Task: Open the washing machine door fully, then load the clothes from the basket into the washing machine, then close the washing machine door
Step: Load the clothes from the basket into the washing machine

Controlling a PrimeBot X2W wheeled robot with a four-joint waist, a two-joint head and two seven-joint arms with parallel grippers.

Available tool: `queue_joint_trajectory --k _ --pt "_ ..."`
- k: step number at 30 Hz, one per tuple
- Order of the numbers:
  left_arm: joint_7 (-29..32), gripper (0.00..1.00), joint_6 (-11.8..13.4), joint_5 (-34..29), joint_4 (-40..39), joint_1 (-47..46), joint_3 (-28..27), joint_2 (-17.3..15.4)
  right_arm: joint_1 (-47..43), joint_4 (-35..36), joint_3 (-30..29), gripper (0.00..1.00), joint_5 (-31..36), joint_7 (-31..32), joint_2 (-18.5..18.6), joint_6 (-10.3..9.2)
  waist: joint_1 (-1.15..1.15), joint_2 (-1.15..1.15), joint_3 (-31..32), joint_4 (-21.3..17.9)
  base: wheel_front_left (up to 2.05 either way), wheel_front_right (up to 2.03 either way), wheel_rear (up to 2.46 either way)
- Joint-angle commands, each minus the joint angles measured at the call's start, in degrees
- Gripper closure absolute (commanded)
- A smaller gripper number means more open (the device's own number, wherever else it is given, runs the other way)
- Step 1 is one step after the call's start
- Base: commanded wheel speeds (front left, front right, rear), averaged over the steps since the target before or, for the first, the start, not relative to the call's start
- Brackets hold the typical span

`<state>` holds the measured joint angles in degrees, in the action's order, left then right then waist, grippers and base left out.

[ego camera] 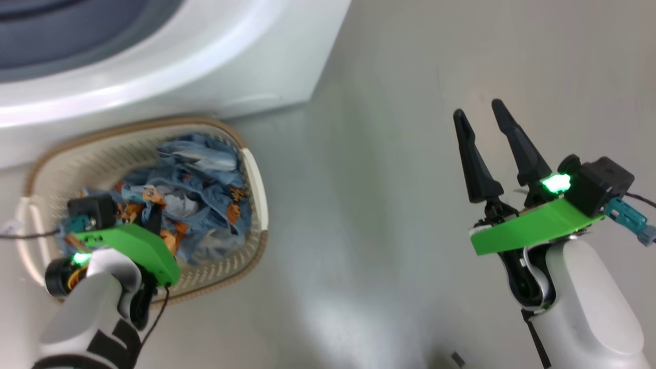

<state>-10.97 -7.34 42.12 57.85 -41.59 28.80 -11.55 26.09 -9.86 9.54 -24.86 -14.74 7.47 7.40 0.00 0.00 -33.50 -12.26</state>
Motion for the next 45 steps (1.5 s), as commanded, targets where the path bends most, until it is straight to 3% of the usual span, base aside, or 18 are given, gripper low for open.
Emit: queue_joint_trajectory --k 1,14,30,45 --pt "-0.98 1.0 -0.14 1.16 -1.53 1.73 -0.88 -2.2 -2.07 1.04 0.82 0.0 -0.53 -0.26 0.33 0.09 0.0 0.0 5.2 2.82 0.0 0.0 0.0" --pt "-3.97 1.0 -0.14 6.54 -14.99 9.11 -0.19 -3.45 -6.72 -0.65 0.83 0.0 -1.28 -0.26 2.99 0.09 0.0 0.0 16.19 6.15 0.0 0.0 0.0" --pt "-4.02 1.0 2.32 -1.17 -37.65 20.31 -12.51 -1.24 -11.75 -1.48 0.43 0.0 -2.61 -0.26 4.96 0.09 0.0 0.0 24.39 8.07 0.0 0.0 0.0" --pt "-3.71 1.0 6.27 -6.27 -52.69 25.3 -15.36 -0.81 -13.14 -1.65 1.13 0.0 -3.26 -0.26 6.19 0.09 0.0 0.0 26.02 8.14 0.0 0.0 0.0"
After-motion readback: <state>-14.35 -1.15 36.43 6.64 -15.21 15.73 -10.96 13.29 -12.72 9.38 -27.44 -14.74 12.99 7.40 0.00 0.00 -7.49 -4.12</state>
